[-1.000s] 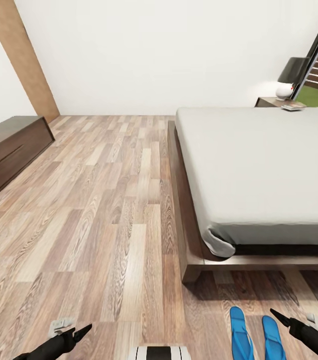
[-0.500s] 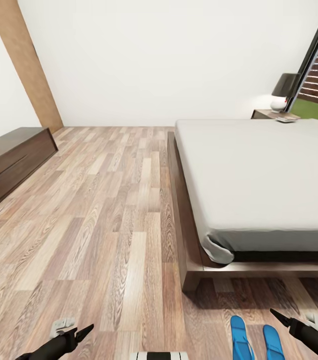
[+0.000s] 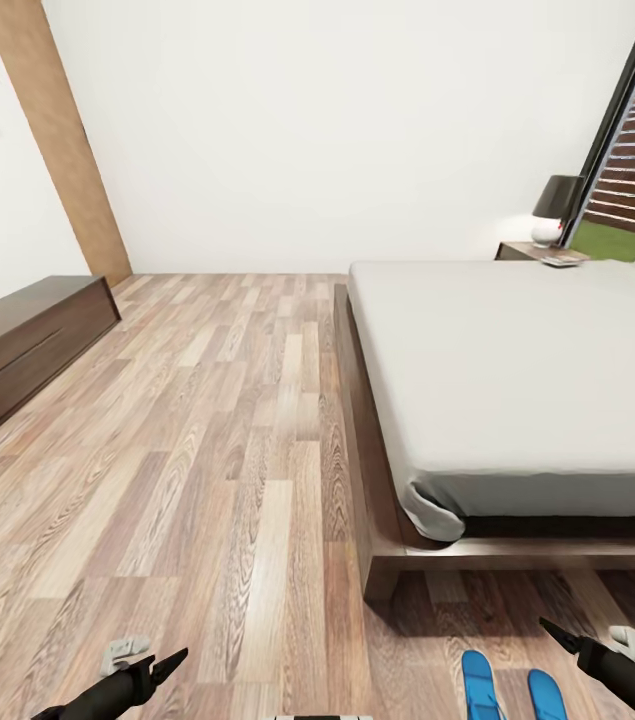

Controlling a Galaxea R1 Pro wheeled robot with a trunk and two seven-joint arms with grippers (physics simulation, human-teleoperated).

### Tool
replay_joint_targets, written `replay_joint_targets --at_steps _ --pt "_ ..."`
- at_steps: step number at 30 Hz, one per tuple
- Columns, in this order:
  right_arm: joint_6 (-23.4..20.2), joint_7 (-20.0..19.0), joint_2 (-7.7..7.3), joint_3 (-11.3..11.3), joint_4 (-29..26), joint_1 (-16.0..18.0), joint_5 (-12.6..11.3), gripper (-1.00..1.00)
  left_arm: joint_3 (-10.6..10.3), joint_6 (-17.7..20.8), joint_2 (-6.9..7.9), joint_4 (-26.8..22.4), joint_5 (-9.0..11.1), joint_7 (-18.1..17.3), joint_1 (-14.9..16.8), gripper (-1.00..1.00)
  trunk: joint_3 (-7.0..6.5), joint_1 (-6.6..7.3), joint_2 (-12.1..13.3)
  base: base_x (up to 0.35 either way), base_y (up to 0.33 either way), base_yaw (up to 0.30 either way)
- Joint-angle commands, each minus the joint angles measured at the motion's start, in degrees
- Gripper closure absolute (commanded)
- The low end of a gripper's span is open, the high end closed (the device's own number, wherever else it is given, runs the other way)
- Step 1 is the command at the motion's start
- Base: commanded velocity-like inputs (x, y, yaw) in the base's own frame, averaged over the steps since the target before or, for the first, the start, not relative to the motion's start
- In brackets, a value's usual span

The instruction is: In the bedroom, move the book from the bed onto either nightstand, and place the two sandals side by side next to the bed.

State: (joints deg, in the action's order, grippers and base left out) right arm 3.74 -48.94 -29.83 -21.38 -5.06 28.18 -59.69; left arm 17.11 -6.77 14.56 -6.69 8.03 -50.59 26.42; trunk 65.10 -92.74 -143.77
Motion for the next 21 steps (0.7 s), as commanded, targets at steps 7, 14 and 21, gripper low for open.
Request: replay_joint_targets --at_steps 7,14,21 --pt "0.39 -0.11 0.00 -0.50 0.05 0.04 -0.24 -1.00 -0.41 -0.26 0.03 0.10 0.50 -0.12 0.03 -1.00 -1.51 0.19 0.08 0.000 0.000 0.000" --pt "0.39 -0.11 0.03 -0.50 0.05 0.04 -0.17 -1.00 -0.45 -0.26 -0.04 0.10 0.50 -0.12 0.03 -1.00 -3.06 0.37 0.17 0.000 0.000 0.000" --pt "0.39 -0.11 1.54 -0.50 0.08 0.04 -0.17 -1.00 -0.49 -0.26 -0.06 0.10 0.50 -0.12 0.03 -1.00 -4.61 0.55 0.27 0.000 0.000 0.000"
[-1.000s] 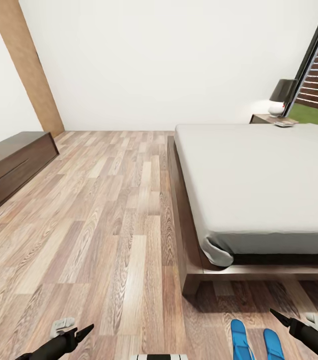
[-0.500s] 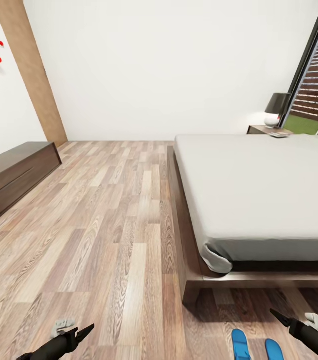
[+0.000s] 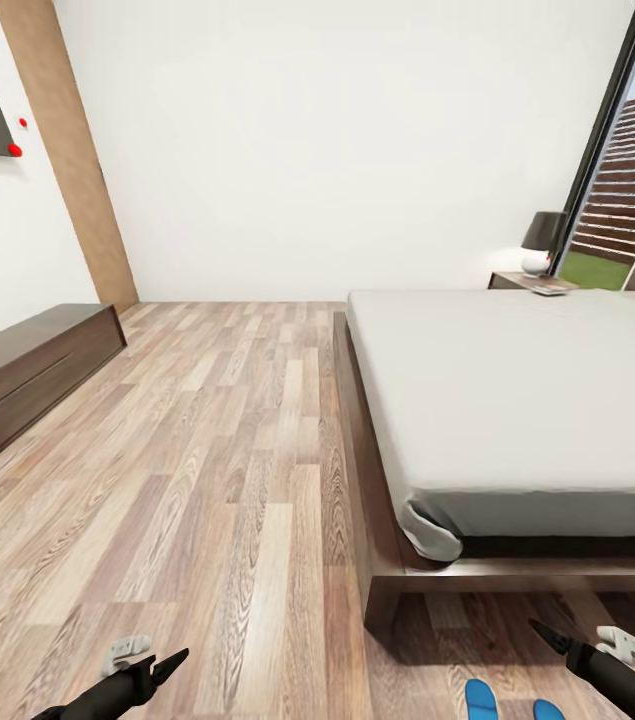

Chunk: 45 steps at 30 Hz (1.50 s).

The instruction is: In the bedroom, move the book from the bed onto either nightstand, and place the two sandals side by side next to the bed.

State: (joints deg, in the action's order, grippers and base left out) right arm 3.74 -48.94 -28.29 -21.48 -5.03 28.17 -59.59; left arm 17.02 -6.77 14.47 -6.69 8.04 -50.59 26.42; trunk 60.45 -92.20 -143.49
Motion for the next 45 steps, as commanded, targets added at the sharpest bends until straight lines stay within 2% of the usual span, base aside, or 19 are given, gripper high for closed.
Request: replay_joint_targets --at_steps 1,6,20,45 --pt "0.39 -0.10 0.26 -0.41 0.06 0.04 -0.26 -1.00 -0.40 -0.26 0.03 0.09 0.49 -0.12 0.03 -1.00 -0.18 0.04 0.00 0.000 0.000 0.000" --pt "0.39 -0.10 1.20 -0.39 0.10 0.04 -0.26 -1.00 -0.40 -0.26 0.03 0.09 0.49 -0.12 0.03 -1.00 -1.29 0.17 0.06 0.000 0.000 0.000" --pt "0.39 -0.02 1.31 -0.41 0.11 0.04 -0.26 -1.00 -0.41 -0.26 0.00 0.09 0.49 -0.09 0.03 -1.00 -4.39 0.53 0.25 0.000 0.000 0.000" --pt "0.42 -0.02 1.31 -0.41 0.11 0.04 -0.26 -1.00 -0.41 -0.28 -0.41 0.09 0.49 -0.05 0.03 -1.00 -8.88 6.01 10.26 0.000 0.000 0.000"
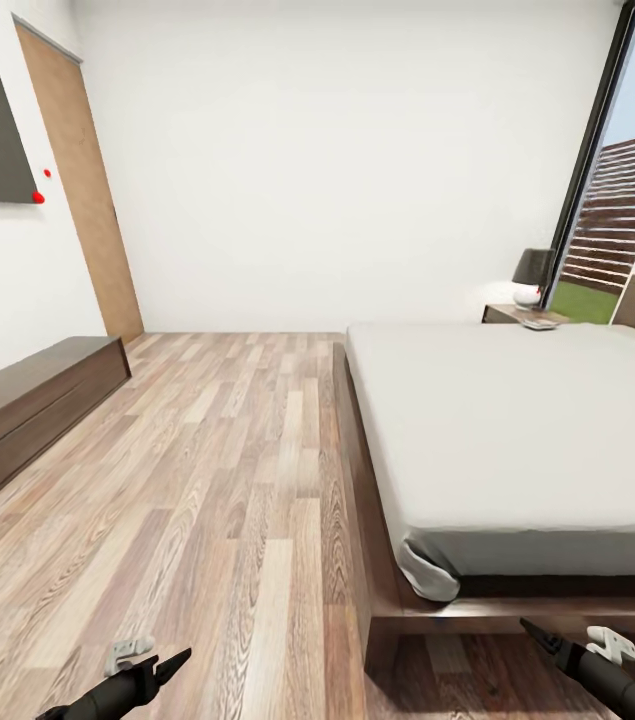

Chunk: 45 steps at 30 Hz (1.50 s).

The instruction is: In the bedroom, move the book from the bed onto either nightstand, and place the two sandals side by side next to the bed.

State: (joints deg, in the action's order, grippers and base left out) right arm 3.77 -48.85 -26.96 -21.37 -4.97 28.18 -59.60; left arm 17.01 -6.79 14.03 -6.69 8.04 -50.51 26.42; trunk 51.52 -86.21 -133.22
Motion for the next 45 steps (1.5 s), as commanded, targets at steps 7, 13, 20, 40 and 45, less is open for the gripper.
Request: replay_joint_targets --at_steps 7,13,20,40,45 --pt "0.45 -0.10 -0.02 -0.51 0.05 0.04 -0.25 -1.00 -0.40 -0.32 0.03 0.10 0.47 -0.11 0.04 -1.00 -1.20 1.55 2.80 0.000 0.000 0.000" --pt "0.45 -0.10 0.00 -0.51 0.05 0.04 -0.25 -1.00 -0.40 -0.33 0.03 0.10 0.45 -0.11 0.04 -1.00 -2.28 2.87 5.20 0.000 0.000 0.000" --pt "0.44 -0.10 -0.02 -0.55 0.05 0.04 -0.19 -1.00 -0.40 -0.33 0.03 0.10 0.46 -0.11 0.04 -1.00 -3.54 4.41 8.01 0.000 0.000 0.000" --pt "7.23 0.71 8.50 -0.51 7.13 0.04 -0.08 -1.00 -0.40 -0.33 -0.41 0.15 0.49 0.63 0.04 -1.00 -7.13 8.80 16.03 0.000 0.000 0.000" --pt "11.24 0.92 12.16 -0.44 9.36 -0.01 -0.07 -1.00 -0.42 -0.60 -1.35 3.25 0.46 2.67 0.04 -1.00 -8.03 9.90 18.04 0.000 0.000 0.000"
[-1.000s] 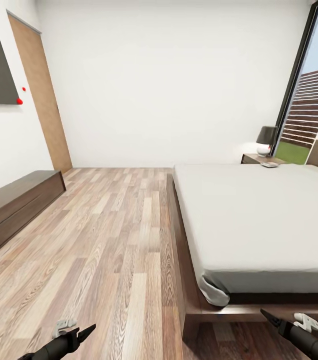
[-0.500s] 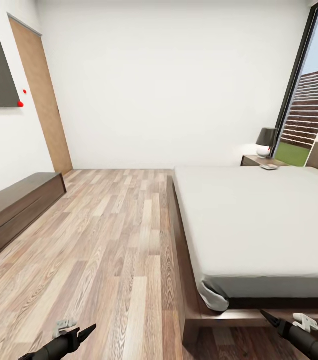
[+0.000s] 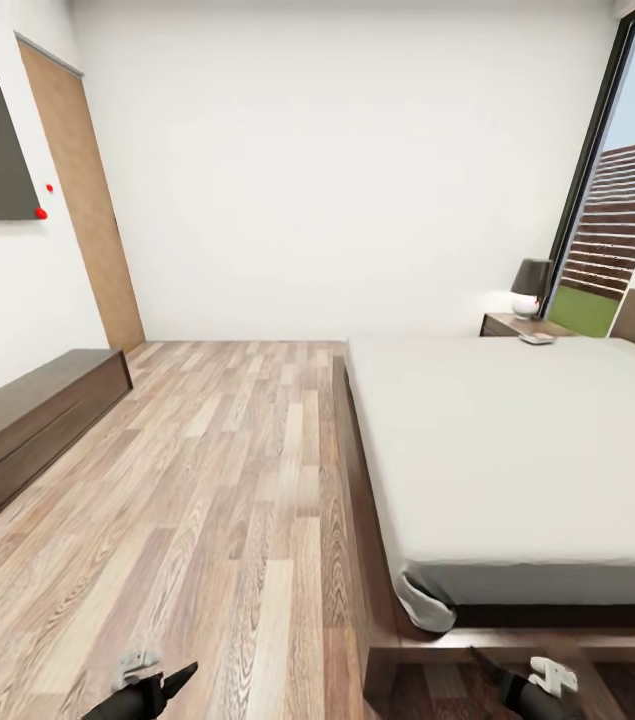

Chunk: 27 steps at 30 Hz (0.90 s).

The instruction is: In the bedroom, move the book from the bed onto either nightstand, and place the two sandals side by side next to the bed.

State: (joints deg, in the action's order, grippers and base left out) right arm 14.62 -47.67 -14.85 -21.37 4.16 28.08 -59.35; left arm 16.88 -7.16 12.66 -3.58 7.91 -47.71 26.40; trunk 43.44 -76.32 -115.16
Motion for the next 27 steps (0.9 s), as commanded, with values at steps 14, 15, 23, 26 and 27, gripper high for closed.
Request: replay_joint_targets --at_steps 14,15,23,26,27 --pt "1.11 12.78 7.96 -0.48 0.59 -1.50 4.30 -1.00 -0.44 -3.43 -7.50 2.42 -8.41 18.30 -2.69 -1.00 -2.47 3.09 5.60 0.000 0.000 0.000" --pt "1.11 13.57 8.37 -0.47 0.59 -1.49 5.32 -1.00 -0.44 -3.44 -7.65 2.42 -8.89 18.73 -2.70 -1.00 -2.64 3.31 6.00 0.000 0.000 0.000" --pt "1.12 17.71 9.89 -0.43 0.54 -1.51 13.13 -1.00 -0.42 -3.47 -9.56 2.43 -10.87 21.90 -2.75 -1.00 -4.08 5.07 9.21 0.000 0.000 0.000" --pt "1.12 17.88 9.88 -0.43 0.51 -1.52 13.54 -1.00 -0.36 -3.52 -9.70 2.43 -10.90 22.17 -2.76 -1.00 -4.62 5.73 10.41 0.000 0.000 0.000" --pt "1.12 17.91 9.84 -0.43 0.51 -1.49 13.57 -1.00 -0.32 -3.53 -9.72 2.43 -10.88 22.22 -2.76 -1.00 -4.80 5.95 10.82 0.000 0.000 0.000"
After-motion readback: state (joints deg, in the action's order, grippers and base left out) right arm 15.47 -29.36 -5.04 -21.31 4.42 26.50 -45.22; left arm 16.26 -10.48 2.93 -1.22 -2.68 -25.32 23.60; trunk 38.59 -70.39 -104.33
